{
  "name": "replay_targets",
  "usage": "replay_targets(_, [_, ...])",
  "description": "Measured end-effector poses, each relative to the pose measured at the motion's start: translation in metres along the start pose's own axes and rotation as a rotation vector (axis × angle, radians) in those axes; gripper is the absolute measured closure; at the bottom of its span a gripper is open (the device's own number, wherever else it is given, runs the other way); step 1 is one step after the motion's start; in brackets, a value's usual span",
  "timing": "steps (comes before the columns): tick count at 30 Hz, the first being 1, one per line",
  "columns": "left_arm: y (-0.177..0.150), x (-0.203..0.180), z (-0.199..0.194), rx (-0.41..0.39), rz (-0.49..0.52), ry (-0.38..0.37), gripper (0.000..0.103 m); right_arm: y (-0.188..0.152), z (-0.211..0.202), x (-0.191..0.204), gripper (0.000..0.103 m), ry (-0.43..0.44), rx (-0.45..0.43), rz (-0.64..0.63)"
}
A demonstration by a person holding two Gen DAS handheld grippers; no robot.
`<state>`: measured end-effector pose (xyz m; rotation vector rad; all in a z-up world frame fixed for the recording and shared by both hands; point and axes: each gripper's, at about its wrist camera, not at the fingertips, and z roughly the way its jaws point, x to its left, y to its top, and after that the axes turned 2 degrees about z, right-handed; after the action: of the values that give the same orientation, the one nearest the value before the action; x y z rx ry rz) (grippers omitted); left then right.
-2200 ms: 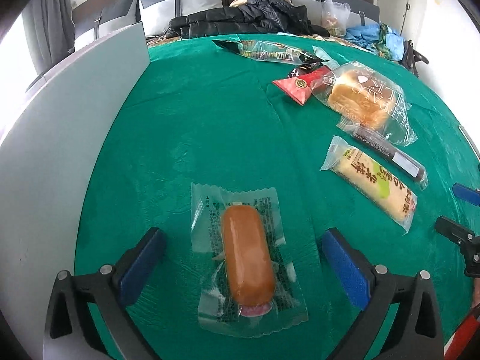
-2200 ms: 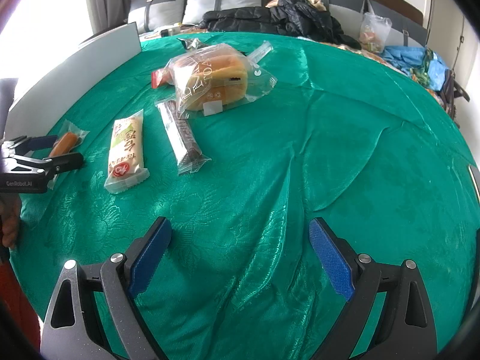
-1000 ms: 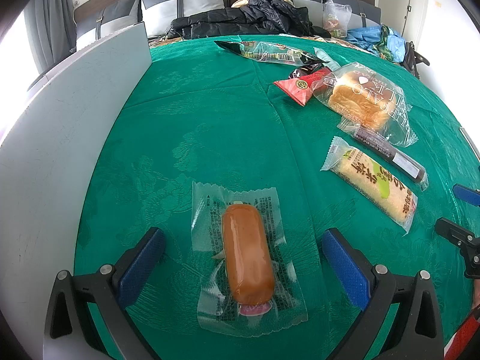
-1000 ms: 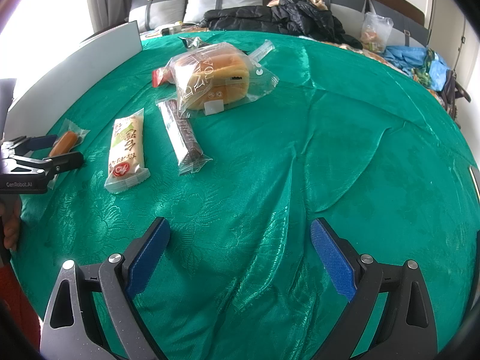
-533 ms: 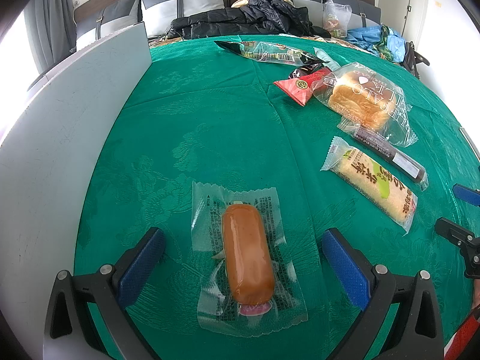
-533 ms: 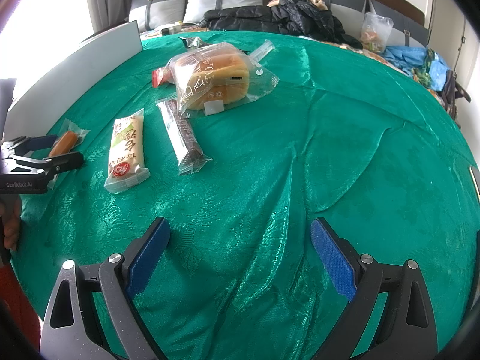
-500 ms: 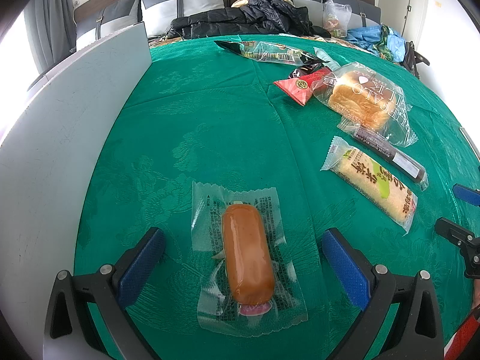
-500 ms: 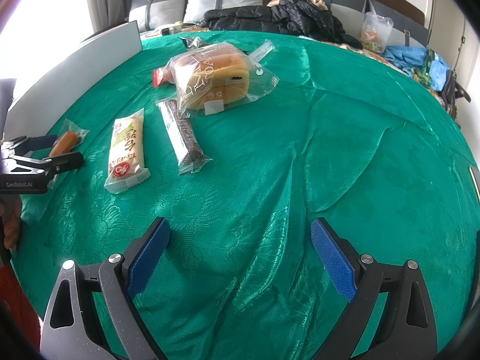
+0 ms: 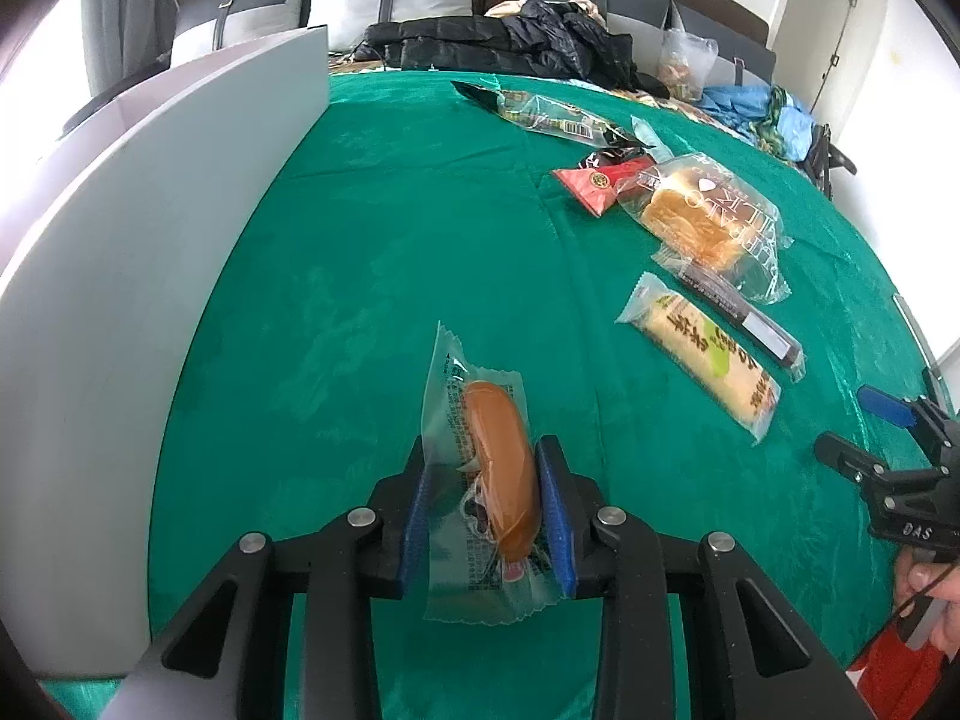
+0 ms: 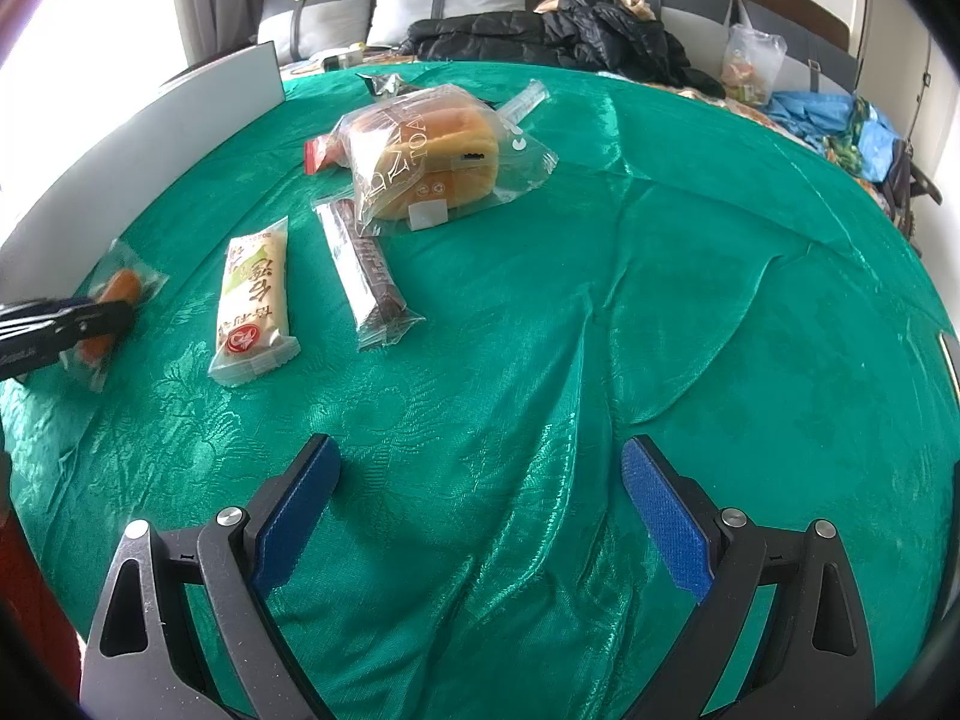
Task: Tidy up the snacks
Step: 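Grasp the sausage packet with the left gripper while the right gripper grasps the cream roll packet, then carry both packets over the white box and open both grippers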
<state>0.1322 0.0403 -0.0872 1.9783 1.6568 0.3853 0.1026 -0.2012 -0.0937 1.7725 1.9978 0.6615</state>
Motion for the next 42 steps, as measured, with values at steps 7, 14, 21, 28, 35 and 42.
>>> replay_targets(7, [-0.008, 0.000, -0.018, -0.017, -0.011, -0.035, 0.071, 0.000, 0.000, 0.000, 0.006, 0.001, 0.000, -0.001])
replay_targets(14, [-0.009, 0.008, -0.032, -0.045, -0.042, -0.056, 0.071, 0.014, -0.023, 0.001, 0.008, 0.173, -0.033, 0.084])
replay_targets(21, [-0.008, 0.010, -0.041, -0.065, -0.048, -0.072, 0.071, 0.080, 0.005, 0.089, 0.010, 0.239, 0.129, -0.151])
replay_targets(28, [-0.007, 0.006, -0.061, -0.099, -0.046, -0.101, 0.071, 0.083, 0.043, 0.124, 0.070, 0.172, 0.265, -0.246])
replay_targets(35, [0.002, 0.000, -0.081, -0.141, -0.078, -0.168, 0.071, 0.071, 0.018, 0.103, 0.072, 0.240, 0.244, -0.119])
replay_targets(42, [0.025, 0.027, -0.135, -0.240, -0.175, -0.245, 0.071, 0.094, -0.029, 0.087, 0.072, 0.367, 0.161, 0.031])
